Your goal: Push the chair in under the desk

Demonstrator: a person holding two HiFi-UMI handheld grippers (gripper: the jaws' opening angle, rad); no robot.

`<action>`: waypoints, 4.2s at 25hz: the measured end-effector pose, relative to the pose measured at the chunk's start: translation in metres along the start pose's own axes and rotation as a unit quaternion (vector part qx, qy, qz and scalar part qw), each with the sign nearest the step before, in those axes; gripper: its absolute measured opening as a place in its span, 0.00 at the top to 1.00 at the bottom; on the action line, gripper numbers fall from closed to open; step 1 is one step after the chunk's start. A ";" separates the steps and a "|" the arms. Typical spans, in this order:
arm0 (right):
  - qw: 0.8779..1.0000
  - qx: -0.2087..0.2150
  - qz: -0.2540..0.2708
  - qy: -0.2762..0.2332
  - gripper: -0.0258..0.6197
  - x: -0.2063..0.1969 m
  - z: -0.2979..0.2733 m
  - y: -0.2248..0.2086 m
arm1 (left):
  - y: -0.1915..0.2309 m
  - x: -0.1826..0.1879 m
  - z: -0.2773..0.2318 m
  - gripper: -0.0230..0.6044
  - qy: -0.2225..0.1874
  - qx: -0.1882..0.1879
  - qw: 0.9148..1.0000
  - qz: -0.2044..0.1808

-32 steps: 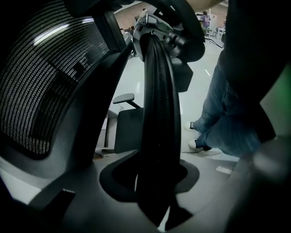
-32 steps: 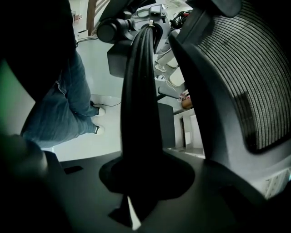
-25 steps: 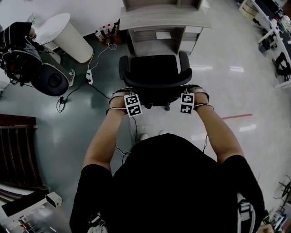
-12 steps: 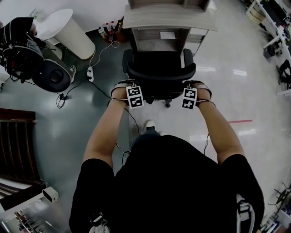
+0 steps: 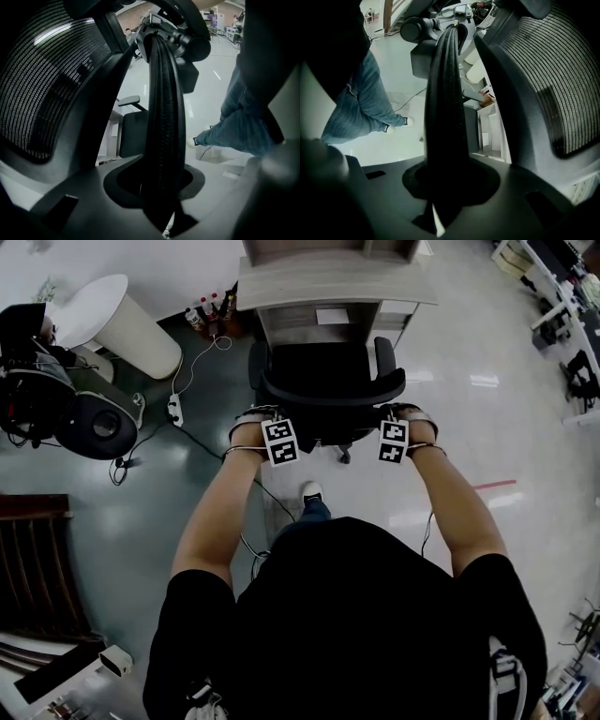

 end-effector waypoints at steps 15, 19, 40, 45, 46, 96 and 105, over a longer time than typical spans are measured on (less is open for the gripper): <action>1.000 -0.002 -0.023 0.013 0.84 0.024 -0.036 -0.071 | 0.082 -0.036 -0.028 0.78 -0.002 0.003 1.000 -0.029; 1.000 0.000 -0.025 0.013 0.84 0.025 -0.042 -0.088 | 0.098 -0.039 -0.033 0.79 0.000 0.007 0.999 -0.034; 1.000 0.000 0.001 0.001 0.83 -0.006 -0.079 -0.174 | 0.171 -0.016 -0.066 0.82 0.022 0.019 0.999 -0.019; 1.000 0.000 0.009 -0.003 0.83 -0.012 -0.087 -0.194 | 0.188 -0.011 -0.073 0.82 0.024 0.025 0.999 -0.012; 1.000 0.000 0.010 -0.004 0.83 -0.014 -0.089 -0.197 | 0.191 -0.010 -0.075 0.82 0.024 0.024 0.999 -0.011; 0.998 -0.027 -0.051 -0.036 0.65 -0.022 -0.077 -0.219 | 0.212 -0.013 -0.066 0.68 -0.013 0.036 0.999 0.036; 0.973 -0.048 -0.200 -0.105 0.62 -0.030 -0.018 -0.217 | 0.207 -0.014 -0.024 0.64 -0.086 0.066 0.990 0.094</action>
Point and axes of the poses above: the fingertips, and each gripper's own axes: z backward along the fingers, y to its left, x out of its top, the point moved 4 cm from there along z, backward along the fingers, and after that the axes turned 11 degrees about -z, right-handed, at the moved point
